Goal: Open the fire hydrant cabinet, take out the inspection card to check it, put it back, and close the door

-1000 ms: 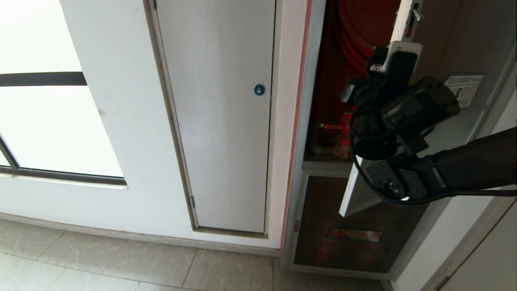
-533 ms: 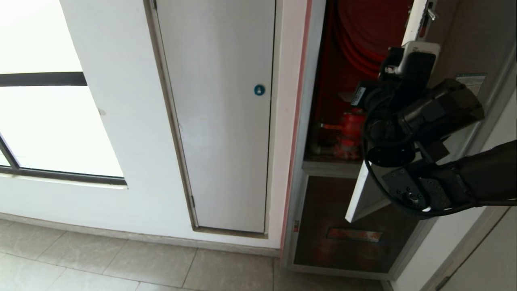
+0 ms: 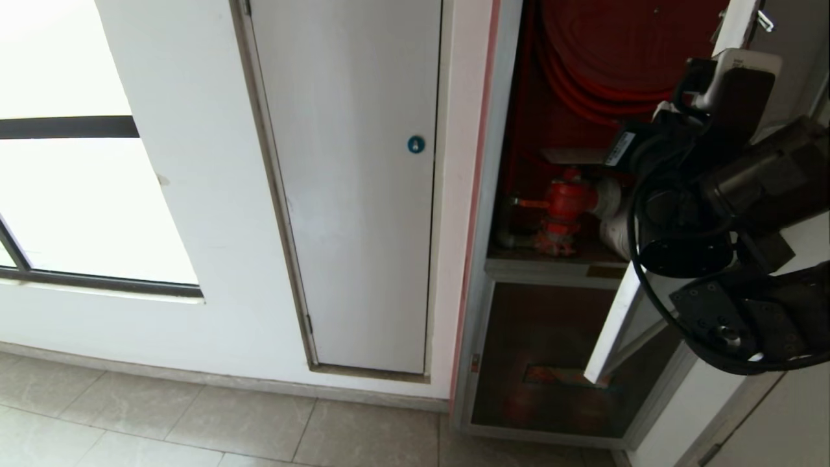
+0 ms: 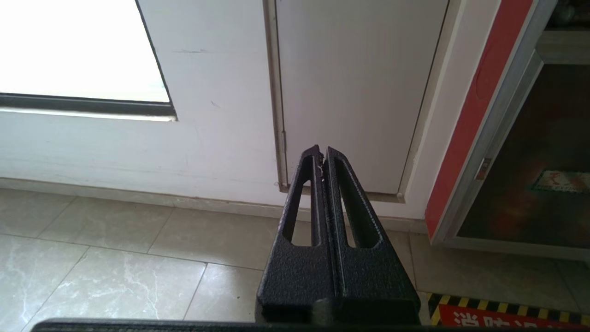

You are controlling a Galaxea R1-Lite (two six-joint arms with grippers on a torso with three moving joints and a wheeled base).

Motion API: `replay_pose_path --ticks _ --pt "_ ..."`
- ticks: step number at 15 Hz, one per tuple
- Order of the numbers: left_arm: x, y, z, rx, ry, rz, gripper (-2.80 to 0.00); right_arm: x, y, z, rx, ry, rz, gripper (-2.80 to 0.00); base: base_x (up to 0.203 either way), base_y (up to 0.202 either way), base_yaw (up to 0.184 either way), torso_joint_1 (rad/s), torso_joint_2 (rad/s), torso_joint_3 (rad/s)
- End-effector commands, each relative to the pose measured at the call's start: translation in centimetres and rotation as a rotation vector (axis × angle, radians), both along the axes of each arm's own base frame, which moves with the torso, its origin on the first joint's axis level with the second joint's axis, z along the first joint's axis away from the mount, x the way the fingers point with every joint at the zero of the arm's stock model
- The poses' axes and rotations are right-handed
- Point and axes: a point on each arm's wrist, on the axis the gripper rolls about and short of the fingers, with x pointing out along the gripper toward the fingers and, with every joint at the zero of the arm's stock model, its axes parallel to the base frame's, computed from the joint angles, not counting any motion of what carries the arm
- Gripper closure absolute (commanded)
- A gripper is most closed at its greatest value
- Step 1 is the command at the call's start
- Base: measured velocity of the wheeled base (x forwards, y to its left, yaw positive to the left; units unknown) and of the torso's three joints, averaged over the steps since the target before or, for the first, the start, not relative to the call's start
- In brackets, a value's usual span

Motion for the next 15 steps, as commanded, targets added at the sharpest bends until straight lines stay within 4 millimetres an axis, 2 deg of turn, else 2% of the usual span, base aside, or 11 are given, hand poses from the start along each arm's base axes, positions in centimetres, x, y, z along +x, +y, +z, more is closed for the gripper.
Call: replay_pose_path --ticks 1,9,15 --pt "0.0 0.0 -0.2 0.000 0.006 0.000 0.00 -1.3 -0.5 0.8 0.012 -0.023 -0.002 0.00 0.000 0.000 0.000 0.000 0.00 0.000" --pt "0.0 0.0 -0.2 0.000 0.006 0.000 0.00 -5.4 -2.3 2.0 0.025 -0.051 0.001 0.00 0.000 0.000 0.000 0.000 0.00 0.000" --pt "0.0 0.0 -0.2 0.000 0.006 0.000 0.00 -6.9 -3.0 2.1 0.028 -0.054 0.001 0.00 0.000 0.000 0.000 0.000 0.00 0.000"
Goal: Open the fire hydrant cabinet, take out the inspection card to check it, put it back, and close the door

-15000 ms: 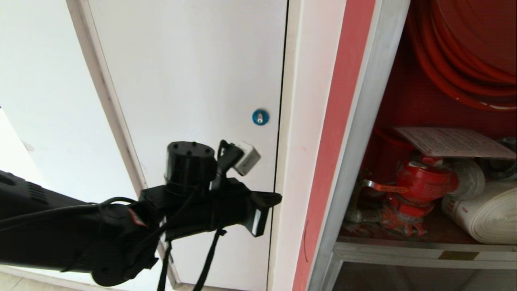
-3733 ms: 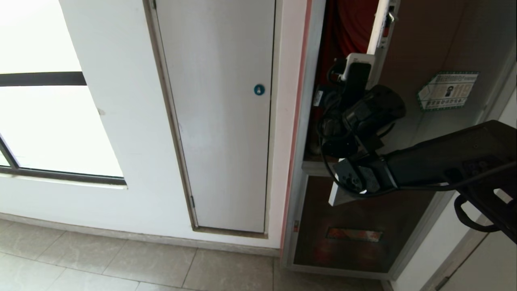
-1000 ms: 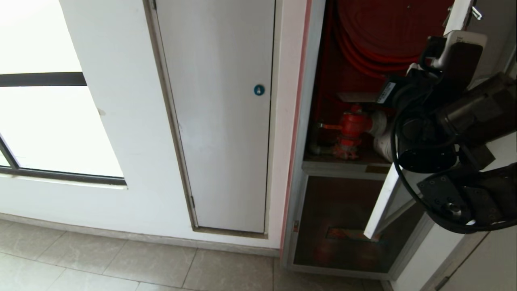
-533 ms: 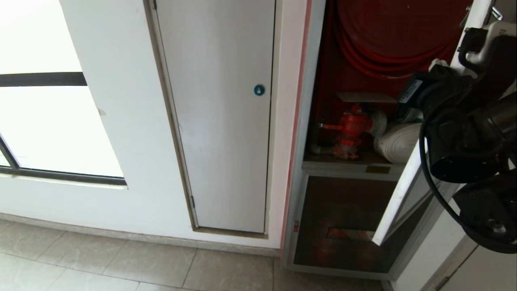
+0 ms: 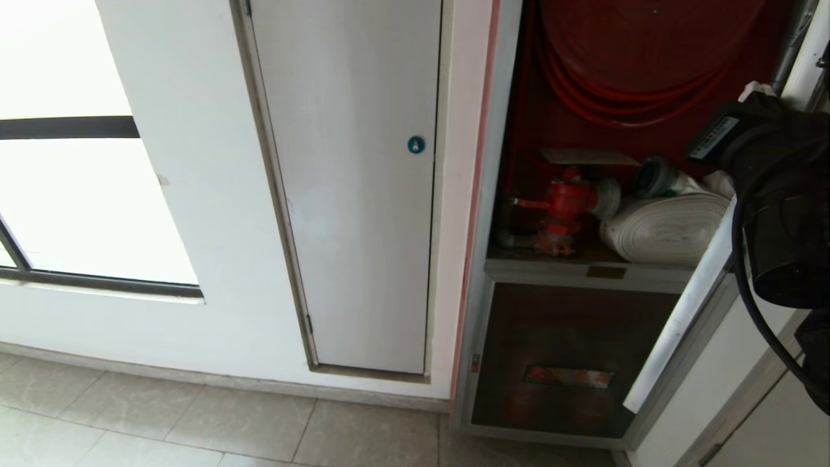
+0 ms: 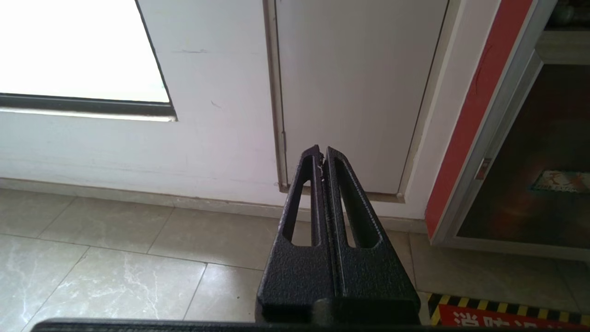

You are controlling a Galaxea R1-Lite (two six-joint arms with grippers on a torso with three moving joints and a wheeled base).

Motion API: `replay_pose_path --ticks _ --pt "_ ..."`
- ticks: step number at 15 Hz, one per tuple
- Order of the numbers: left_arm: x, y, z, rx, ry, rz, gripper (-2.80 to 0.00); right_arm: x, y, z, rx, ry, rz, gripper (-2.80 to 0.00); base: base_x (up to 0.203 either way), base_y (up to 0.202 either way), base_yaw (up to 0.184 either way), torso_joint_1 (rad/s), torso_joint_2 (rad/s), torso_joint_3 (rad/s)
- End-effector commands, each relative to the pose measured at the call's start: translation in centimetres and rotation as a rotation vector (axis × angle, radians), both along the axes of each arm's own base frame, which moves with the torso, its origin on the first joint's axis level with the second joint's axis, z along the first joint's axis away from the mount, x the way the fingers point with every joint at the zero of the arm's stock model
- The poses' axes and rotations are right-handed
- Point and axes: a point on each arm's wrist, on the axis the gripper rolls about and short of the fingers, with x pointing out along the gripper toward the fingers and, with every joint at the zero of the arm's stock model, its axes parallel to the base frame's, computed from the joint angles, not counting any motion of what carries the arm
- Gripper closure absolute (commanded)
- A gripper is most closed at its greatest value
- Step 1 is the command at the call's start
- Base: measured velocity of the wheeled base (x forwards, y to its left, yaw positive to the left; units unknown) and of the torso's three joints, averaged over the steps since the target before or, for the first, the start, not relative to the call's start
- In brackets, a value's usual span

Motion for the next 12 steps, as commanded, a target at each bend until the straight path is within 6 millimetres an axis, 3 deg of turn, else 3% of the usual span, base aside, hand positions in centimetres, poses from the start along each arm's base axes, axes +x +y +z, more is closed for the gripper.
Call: replay_pose_path --ticks 1,5,12 --pt "0.0 0.0 -0.2 0.001 0.005 0.001 0.00 -1.0 -0.5 0.5 0.011 -0.021 -0.004 0.00 0.000 0.000 0.000 0.000 0.00 0.000" --pt "0.0 0.0 -0.2 0.001 0.005 0.001 0.00 -2.2 -1.1 0.9 0.020 -0.035 -0.009 0.00 0.000 0.000 0.000 0.000 0.00 0.000" --pt "0.0 0.0 -0.2 0.001 0.006 0.001 0.00 -2.1 -1.3 0.5 0.024 0.024 -0.051 0.00 0.000 0.000 0.000 0.000 0.00 0.000"
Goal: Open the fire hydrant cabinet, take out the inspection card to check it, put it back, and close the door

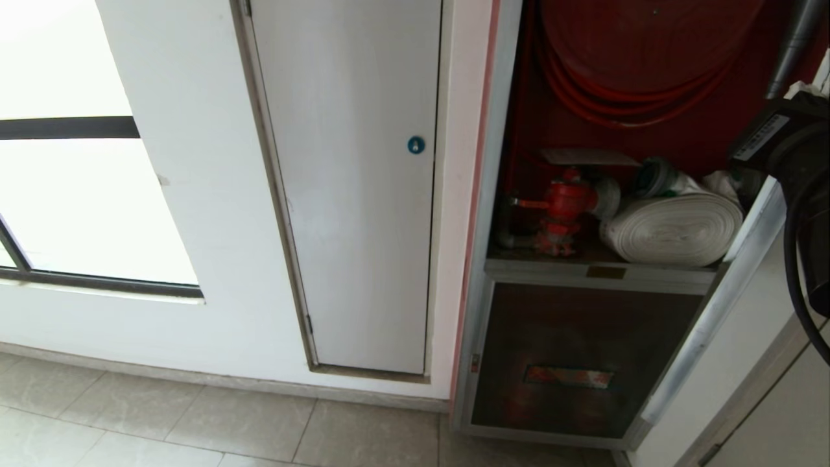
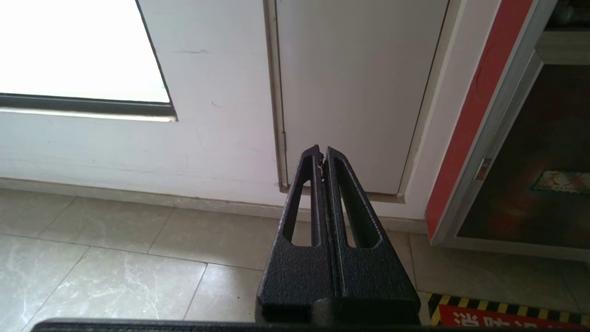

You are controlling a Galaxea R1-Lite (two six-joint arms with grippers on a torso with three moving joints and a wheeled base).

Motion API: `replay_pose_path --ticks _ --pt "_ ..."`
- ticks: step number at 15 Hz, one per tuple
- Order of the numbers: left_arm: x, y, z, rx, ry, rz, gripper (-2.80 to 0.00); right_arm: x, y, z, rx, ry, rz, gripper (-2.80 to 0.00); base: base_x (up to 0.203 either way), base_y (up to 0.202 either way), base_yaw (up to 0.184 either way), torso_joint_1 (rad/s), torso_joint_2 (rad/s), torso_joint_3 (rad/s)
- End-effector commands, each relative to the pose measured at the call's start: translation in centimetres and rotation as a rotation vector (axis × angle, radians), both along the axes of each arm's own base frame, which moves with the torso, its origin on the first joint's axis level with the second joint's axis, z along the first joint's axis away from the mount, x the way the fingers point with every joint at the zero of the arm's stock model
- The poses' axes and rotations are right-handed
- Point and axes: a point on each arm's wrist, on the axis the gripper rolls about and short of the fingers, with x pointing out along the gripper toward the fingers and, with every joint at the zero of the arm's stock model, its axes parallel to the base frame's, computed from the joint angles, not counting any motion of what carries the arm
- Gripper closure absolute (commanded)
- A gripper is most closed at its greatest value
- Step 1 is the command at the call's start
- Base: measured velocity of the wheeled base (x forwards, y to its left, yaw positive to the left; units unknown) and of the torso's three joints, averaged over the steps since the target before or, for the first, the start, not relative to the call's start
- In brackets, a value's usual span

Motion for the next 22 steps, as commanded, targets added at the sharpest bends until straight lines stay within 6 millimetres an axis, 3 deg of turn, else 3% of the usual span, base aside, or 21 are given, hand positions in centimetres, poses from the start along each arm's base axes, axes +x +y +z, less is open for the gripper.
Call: replay_pose_path --ticks 1,14,22 --pt "0.0 0.0 -0.2 0.000 0.006 0.001 0.00 0.1 -0.2 0.0 0.001 0.013 -0.020 0.00 0.000 0.000 0.000 0.000 0.00 0.000" --pt "0.0 0.0 -0.2 0.000 0.006 0.001 0.00 1.0 -3.9 -0.5 -0.038 0.162 -0.205 0.00 0.000 0.000 0.000 0.000 0.00 0.000" --pt "0.0 0.0 -0.2 -0.002 0.006 0.001 0.00 0.8 -5.2 -0.6 -0.041 0.206 -0.270 0.00 0.000 0.000 0.000 0.000 0.00 0.000"
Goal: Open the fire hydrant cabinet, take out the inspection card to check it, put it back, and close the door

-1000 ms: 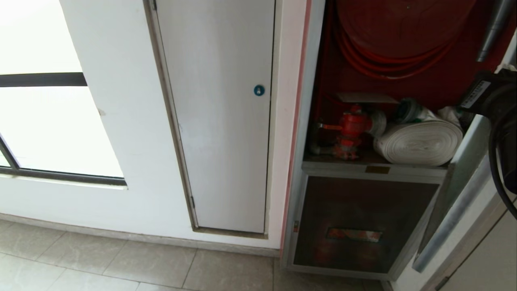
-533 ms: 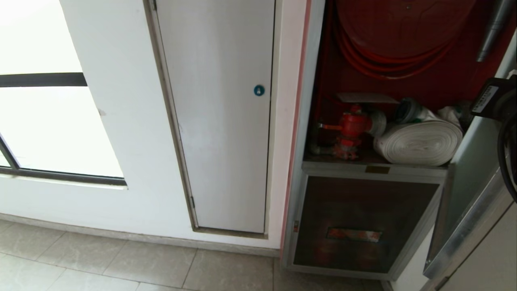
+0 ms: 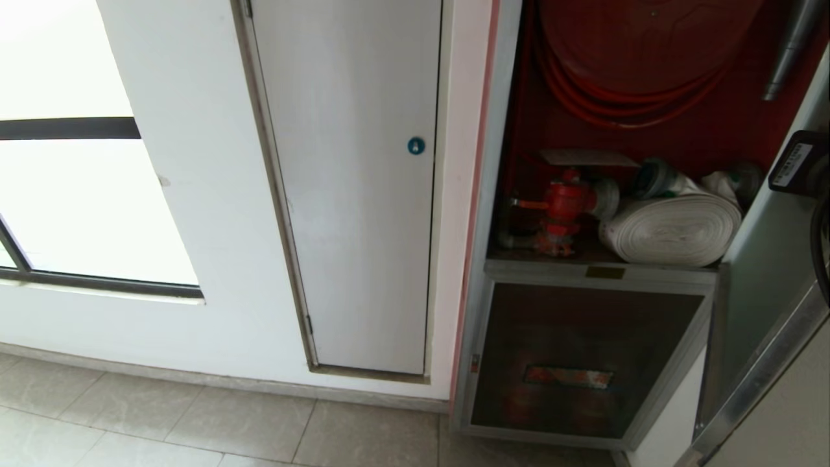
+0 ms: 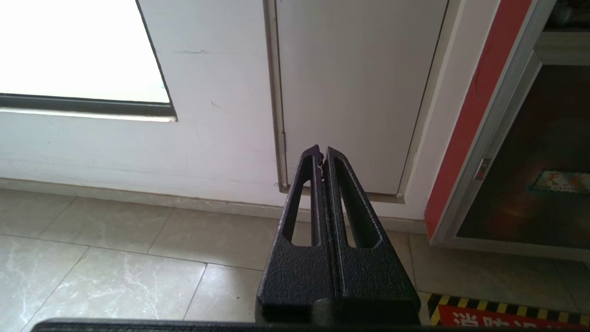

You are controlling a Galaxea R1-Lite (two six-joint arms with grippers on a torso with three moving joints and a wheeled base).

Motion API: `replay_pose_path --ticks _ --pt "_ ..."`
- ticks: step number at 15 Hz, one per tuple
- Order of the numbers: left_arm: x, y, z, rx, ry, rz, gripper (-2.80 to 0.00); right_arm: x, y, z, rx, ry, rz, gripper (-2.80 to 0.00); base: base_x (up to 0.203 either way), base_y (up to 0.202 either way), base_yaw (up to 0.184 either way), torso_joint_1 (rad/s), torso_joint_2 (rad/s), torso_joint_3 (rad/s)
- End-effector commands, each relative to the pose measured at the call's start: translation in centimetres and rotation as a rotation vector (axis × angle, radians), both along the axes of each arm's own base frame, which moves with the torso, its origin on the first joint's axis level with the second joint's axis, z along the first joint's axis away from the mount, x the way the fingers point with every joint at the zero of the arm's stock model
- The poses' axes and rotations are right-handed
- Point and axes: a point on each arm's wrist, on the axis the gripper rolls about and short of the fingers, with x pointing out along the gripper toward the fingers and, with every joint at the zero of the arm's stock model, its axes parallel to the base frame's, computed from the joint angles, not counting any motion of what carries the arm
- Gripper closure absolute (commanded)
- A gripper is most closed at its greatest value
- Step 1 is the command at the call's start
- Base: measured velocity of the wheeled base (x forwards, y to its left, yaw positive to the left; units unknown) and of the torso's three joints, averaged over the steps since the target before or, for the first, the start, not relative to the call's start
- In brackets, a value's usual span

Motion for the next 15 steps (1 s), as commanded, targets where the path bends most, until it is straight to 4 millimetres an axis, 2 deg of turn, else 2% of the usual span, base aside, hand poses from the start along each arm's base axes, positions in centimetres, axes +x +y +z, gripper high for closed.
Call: replay_pose_path --ticks 1,8,15 --pt "0.0 0.0 -0.2 0.000 0.005 0.000 0.00 -0.2 -0.5 0.2 0.002 -0.011 -0.023 0.00 0.000 0.000 0.000 0.000 0.00 0.000" --pt "0.1 0.0 -0.2 0.001 0.007 0.000 0.00 -2.2 -2.5 0.9 0.005 0.008 -0.118 0.00 0.000 0.000 0.000 0.000 0.00 0.000" --pt "0.0 0.0 -0.2 0.001 0.005 0.000 0.00 -4.2 -3.6 1.2 0.000 0.055 -0.175 0.00 0.000 0.000 0.000 0.000 0.00 0.000"
